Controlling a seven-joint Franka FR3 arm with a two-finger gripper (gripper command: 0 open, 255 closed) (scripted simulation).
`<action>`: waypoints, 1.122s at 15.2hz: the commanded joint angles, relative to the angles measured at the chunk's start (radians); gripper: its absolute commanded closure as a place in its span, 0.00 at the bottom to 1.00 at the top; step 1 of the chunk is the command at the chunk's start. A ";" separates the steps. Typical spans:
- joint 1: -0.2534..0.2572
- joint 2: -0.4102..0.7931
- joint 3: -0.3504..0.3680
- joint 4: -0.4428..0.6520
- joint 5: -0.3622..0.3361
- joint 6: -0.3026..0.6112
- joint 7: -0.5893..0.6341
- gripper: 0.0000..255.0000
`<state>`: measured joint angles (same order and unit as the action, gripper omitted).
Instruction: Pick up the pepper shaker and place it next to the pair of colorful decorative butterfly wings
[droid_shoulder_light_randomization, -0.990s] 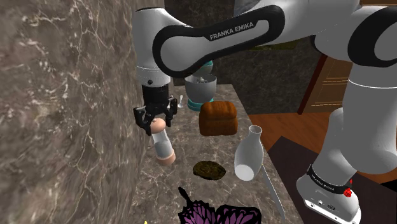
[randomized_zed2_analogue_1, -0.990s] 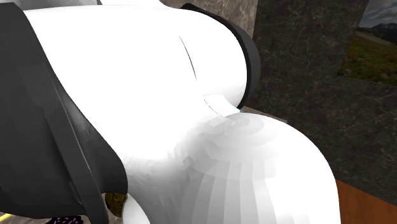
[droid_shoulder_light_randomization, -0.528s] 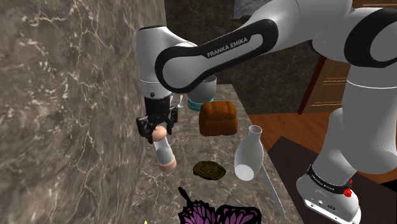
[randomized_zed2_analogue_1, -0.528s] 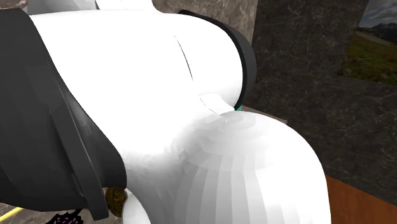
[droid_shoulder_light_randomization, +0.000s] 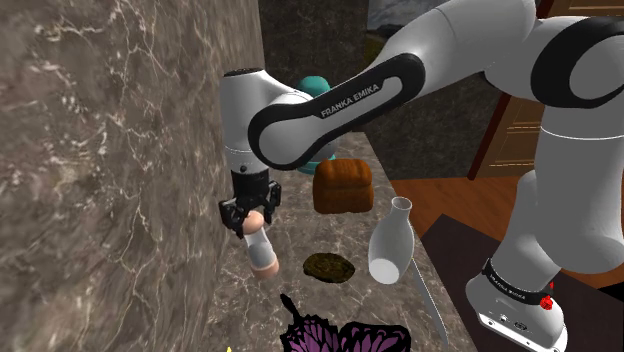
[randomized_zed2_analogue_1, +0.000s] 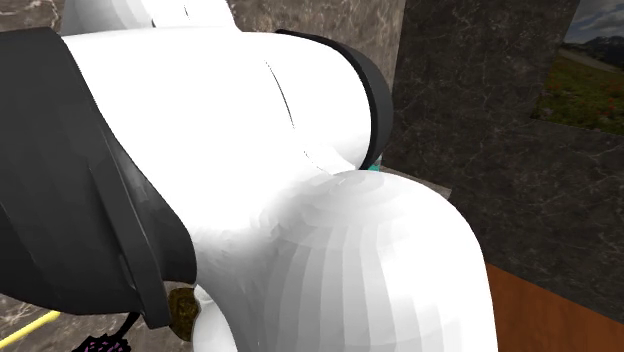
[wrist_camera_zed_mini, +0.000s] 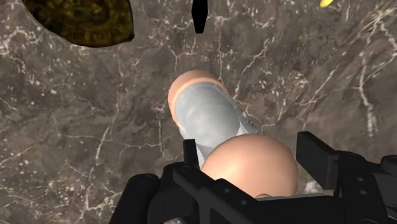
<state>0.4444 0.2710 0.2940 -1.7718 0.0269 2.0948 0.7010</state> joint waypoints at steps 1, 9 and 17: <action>0.001 0.006 0.000 -0.018 -0.002 0.025 0.001 1.00; 0.002 0.009 -0.001 -0.023 -0.003 0.033 0.001 1.00; -0.004 -0.017 0.000 0.010 0.005 -0.026 -0.004 0.00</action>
<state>0.4414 0.2578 0.2943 -1.7824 0.0311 2.0937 0.6978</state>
